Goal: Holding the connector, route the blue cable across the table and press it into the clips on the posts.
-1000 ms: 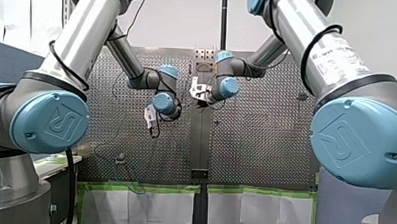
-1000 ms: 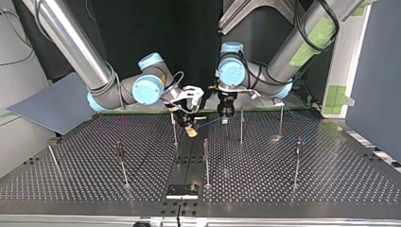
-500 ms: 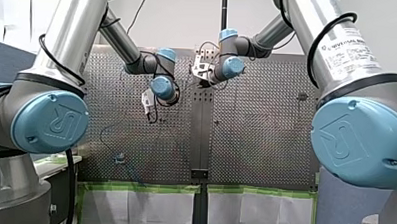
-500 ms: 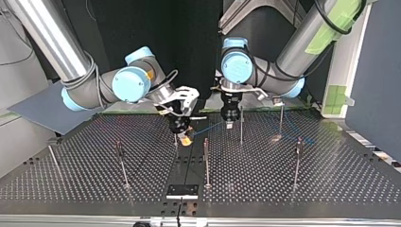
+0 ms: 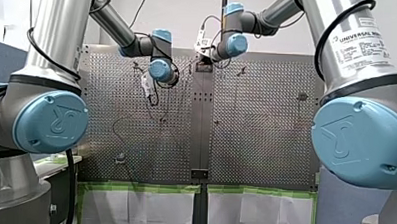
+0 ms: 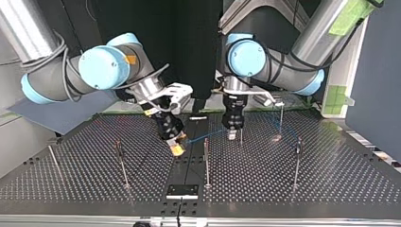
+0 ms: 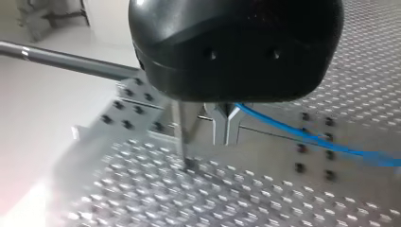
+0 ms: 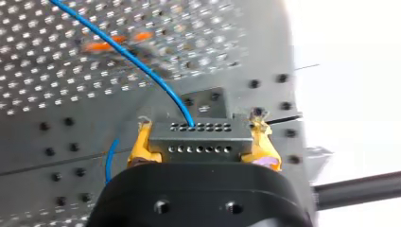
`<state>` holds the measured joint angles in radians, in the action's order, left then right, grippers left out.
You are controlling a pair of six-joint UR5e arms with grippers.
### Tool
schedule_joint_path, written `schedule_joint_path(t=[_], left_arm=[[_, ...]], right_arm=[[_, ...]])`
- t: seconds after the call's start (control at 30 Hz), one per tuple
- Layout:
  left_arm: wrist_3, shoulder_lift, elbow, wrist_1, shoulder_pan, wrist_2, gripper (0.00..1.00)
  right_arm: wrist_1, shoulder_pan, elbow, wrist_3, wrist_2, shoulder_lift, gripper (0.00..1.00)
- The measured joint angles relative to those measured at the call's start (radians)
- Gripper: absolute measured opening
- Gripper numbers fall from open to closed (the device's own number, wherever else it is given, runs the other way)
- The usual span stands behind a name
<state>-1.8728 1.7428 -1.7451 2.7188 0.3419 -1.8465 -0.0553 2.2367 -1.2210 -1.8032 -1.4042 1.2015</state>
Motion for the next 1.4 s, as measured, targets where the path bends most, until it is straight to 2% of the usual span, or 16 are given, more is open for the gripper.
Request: schedule_joint_path(t=[0.23,0.57,0.73,1.0,1.13,1.4], left_arm=[[-0.001,-0.051,0.001,0.0,-0.02,0.037,0.0],[-0.003,-0.042,0.004,-0.016,-0.042,0.116,0.0],[-0.004,-0.017,0.024,-0.016,-0.045,0.139,0.0],[-0.007,0.016,0.055,-0.023,-0.052,0.143,0.0],[-0.009,0.021,0.07,-0.024,-0.058,0.144,0.0],[-0.011,0.068,0.118,-0.017,-0.067,0.168,0.0]], right_arm=[[0.001,-0.008,-0.012,-0.002,-0.004,0.025,0.0],[0.0,-0.021,-0.032,-0.003,-0.007,0.019,0.0],[-0.001,-0.028,-0.032,-0.004,-0.007,0.008,0.0],[-0.004,-0.038,-0.032,-0.004,-0.007,-0.019,0.0],[-0.007,-0.047,-0.032,-0.006,-0.006,-0.025,0.0],[-0.018,-0.071,-0.032,-0.014,0.005,-0.028,0.0]])
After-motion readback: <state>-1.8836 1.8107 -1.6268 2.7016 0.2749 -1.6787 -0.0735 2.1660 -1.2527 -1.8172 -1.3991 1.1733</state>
